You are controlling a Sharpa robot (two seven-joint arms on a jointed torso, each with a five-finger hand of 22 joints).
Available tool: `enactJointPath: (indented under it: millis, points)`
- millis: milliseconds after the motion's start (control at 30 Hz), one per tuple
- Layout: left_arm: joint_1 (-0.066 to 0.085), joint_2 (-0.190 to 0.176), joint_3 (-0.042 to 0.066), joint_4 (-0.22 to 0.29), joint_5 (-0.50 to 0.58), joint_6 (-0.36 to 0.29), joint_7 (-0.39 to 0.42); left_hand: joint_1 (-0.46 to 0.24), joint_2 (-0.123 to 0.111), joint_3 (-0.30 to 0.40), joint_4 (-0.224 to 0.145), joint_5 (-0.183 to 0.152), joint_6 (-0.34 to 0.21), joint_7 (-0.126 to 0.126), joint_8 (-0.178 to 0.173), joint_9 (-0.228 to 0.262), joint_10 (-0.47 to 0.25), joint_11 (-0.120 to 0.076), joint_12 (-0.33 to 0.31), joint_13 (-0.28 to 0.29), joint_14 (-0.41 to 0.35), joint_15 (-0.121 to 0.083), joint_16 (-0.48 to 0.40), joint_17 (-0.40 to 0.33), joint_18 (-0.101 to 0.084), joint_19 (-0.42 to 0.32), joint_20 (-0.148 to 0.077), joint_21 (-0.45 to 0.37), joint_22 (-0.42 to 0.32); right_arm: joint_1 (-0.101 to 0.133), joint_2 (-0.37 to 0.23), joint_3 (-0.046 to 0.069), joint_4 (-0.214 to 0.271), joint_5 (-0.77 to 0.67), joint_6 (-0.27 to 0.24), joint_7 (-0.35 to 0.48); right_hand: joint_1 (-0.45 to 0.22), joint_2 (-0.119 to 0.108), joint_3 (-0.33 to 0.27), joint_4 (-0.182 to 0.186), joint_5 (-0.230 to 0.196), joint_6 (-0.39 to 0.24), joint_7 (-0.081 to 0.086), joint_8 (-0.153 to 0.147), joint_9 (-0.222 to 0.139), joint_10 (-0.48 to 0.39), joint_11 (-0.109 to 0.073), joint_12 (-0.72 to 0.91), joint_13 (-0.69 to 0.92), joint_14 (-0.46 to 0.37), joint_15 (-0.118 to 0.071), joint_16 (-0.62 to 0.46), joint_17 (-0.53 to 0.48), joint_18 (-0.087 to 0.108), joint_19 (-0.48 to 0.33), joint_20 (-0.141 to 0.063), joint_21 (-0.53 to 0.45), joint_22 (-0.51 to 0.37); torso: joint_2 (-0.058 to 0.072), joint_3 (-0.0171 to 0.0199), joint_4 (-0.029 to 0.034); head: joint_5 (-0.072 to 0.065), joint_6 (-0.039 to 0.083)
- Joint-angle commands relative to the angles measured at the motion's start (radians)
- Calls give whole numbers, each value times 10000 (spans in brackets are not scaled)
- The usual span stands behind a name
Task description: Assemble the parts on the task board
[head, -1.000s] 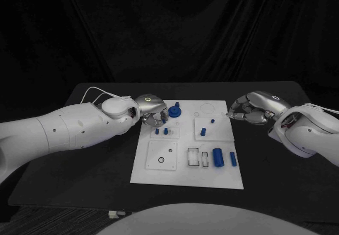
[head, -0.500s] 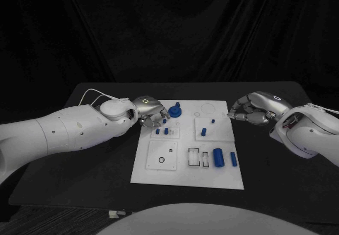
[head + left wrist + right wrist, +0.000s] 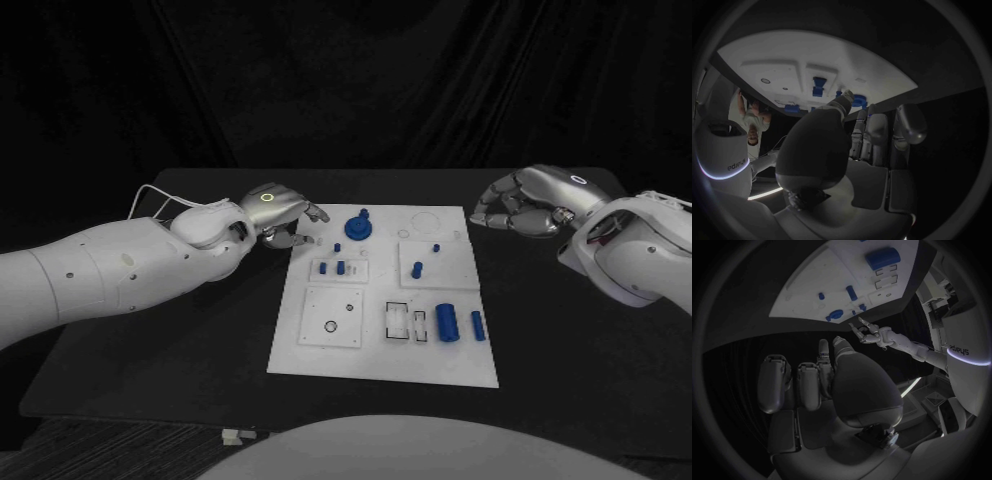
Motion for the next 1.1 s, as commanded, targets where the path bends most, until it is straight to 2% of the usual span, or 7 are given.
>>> enactJointPath:
  millis: [33,67,233,433,533,800,1100]
  points:
    - [29,-245,10,143,1355,-1343,281,-34,199,35,236,313,178,60,38,-6,-86,91,171,40,-958,89,-925,-1385,365,-703,94,-1359,884,264,82,12,21,-23,-177,-84,222,-57,115,-13,50,20,-21,-28,29,-1636,18,-3397,-5188,529,-28,-93,-80,106,99,-56,-88,1865,-16,-21,23,-38,2]
    - [37,-369,10,210,1867,-1363,508,-622,459,-180,843,618,174,403,-31,-59,-485,409,321,83,-2987,469,-2289,-3072,736,-2712,335,-4813,48,382,127,12,10,-23,-189,-38,425,-133,215,-70,101,44,-13,-6,51,-2413,54,-4751,-6379,502,-24,-157,-194,116,76,-43,-154,1846,-14,-24,29,-57,2]
    - [105,-1054,10,680,3942,-742,1718,-2458,979,-1431,1334,784,-252,892,-38,-257,-2629,920,809,130,-7693,1579,-5097,-4467,175,-6728,872,-7645,-584,944,431,12,-126,-212,-207,106,1105,-796,692,-68,119,353,106,-122,48,-1998,231,-7868,-8539,422,131,-404,-545,162,-28,89,-488,1766,-17,-81,62,-163,2]
    - [232,-1708,8,1247,6083,-58,3543,-2684,1202,-2780,1317,836,-671,923,-124,-367,-4721,249,854,-351,-10899,985,-8486,-6639,337,-10273,533,-9566,-1845,1306,889,12,-431,-971,389,15,1129,-1055,909,119,311,129,391,-732,-161,-2998,872,-10378,-10379,347,667,-562,-800,190,-118,538,-743,1715,20,-95,69,-157,2]
    - [277,-1848,8,1466,7018,138,4345,-2296,1644,-3716,1327,892,-2053,461,-200,-699,-7237,-426,156,-1023,-12721,586,-11697,-8596,360,-12891,996,-9618,-5370,1365,1168,12,-639,-1515,922,-39,1276,-1241,1240,93,253,54,331,-1262,-397,-2826,873,-10980,-11019,270,616,-670,-970,245,-188,538,-922,1680,60,-96,83,-161,2]
    - [305,-1839,6,1693,7704,395,5574,-1816,2061,-4661,1318,998,-3385,-169,-322,-1040,-8416,-1019,-84,-1167,-13198,548,-12312,-9042,710,-12957,1196,-9625,-6452,1214,1523,11,-795,-2679,2307,-283,1345,-2111,2331,-117,-688,-766,-559,-2493,-1131,-4072,787,-11773,-11764,-237,409,-1177,-1741,538,-1018,407,-2671,1247,124,-196,153,-384,2]
    - [252,-1935,2,1907,8051,35,6156,-1355,2177,-4994,1334,1699,-3256,-122,-326,-1046,-8397,-961,149,-1157,-13202,655,-12320,-9052,859,-12952,1502,-9623,-6963,870,1716,11,-900,-3126,2685,-233,1158,-2291,2481,-196,-414,-736,-645,-2620,-1244,-4167,757,-11604,-11781,-296,378,-1175,-1759,574,-1101,369,-2939,1203,233,-360,312,-646,2]
